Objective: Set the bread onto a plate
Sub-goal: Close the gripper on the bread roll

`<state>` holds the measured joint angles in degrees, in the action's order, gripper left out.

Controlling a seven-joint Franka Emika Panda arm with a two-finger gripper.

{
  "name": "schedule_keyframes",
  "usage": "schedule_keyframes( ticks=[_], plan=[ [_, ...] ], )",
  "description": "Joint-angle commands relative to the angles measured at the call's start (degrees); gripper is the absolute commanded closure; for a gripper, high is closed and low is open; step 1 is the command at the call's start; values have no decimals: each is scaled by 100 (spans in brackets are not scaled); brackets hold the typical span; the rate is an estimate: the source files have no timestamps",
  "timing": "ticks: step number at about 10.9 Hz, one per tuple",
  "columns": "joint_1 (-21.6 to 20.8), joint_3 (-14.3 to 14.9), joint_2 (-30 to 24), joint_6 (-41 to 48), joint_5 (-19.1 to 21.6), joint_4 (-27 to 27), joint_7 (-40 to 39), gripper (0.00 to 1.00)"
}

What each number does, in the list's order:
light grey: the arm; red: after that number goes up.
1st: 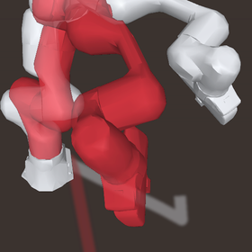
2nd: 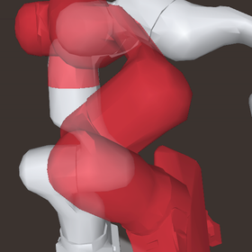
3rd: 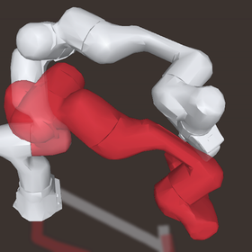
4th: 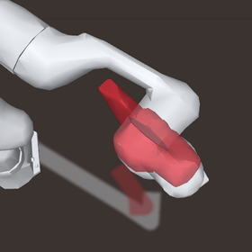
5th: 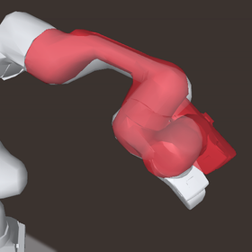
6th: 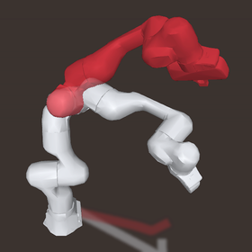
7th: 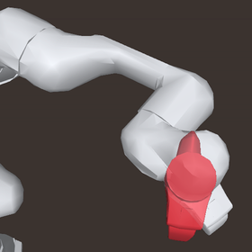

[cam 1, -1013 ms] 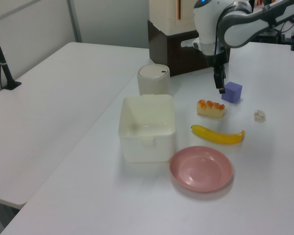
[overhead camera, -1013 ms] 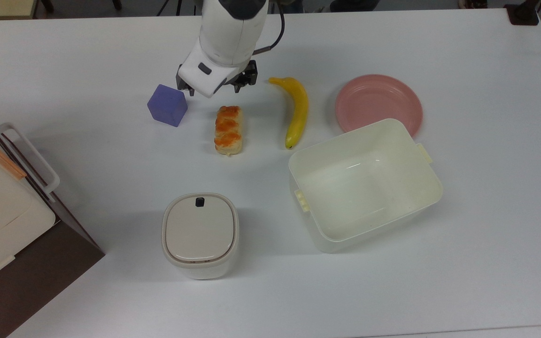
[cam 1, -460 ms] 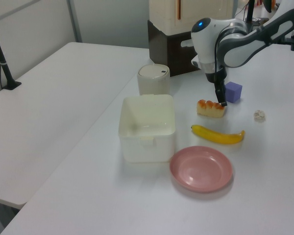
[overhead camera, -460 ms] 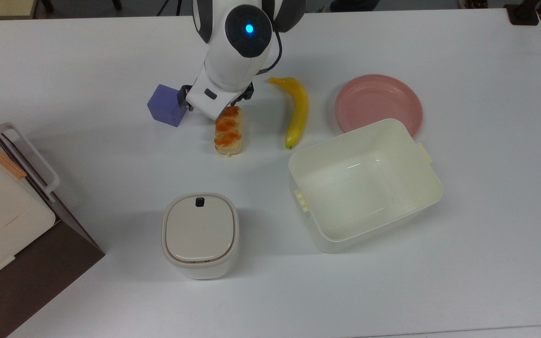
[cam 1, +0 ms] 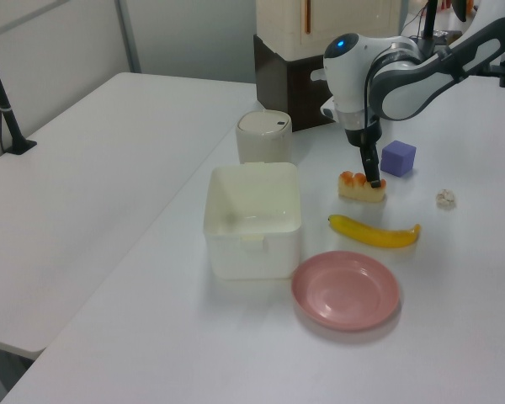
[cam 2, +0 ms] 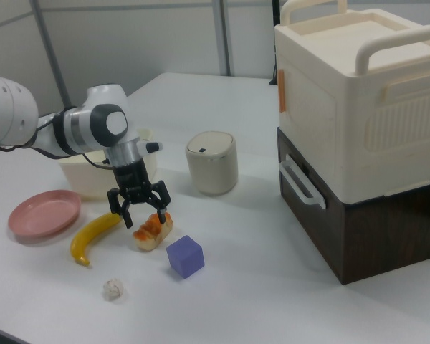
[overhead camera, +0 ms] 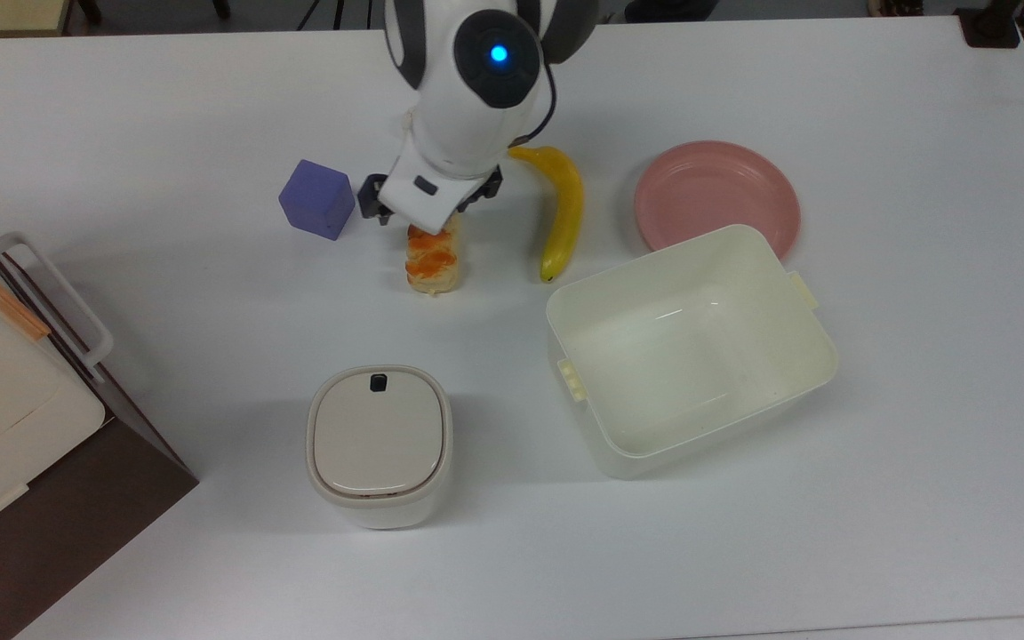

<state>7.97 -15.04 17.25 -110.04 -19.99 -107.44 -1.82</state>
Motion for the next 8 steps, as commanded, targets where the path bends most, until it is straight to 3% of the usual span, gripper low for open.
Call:
schedule_keyframes(
  ticks=[1,6,7,8],
  plan=[
    [-41,-69,-29,-35,-49,30,59,3],
    [20,-69,225,-166,-216,22,6,0],
    [20,-69,295,-193,-259,30,15,3],
    [20,-69,313,-202,-277,30,15,16]
  ],
)
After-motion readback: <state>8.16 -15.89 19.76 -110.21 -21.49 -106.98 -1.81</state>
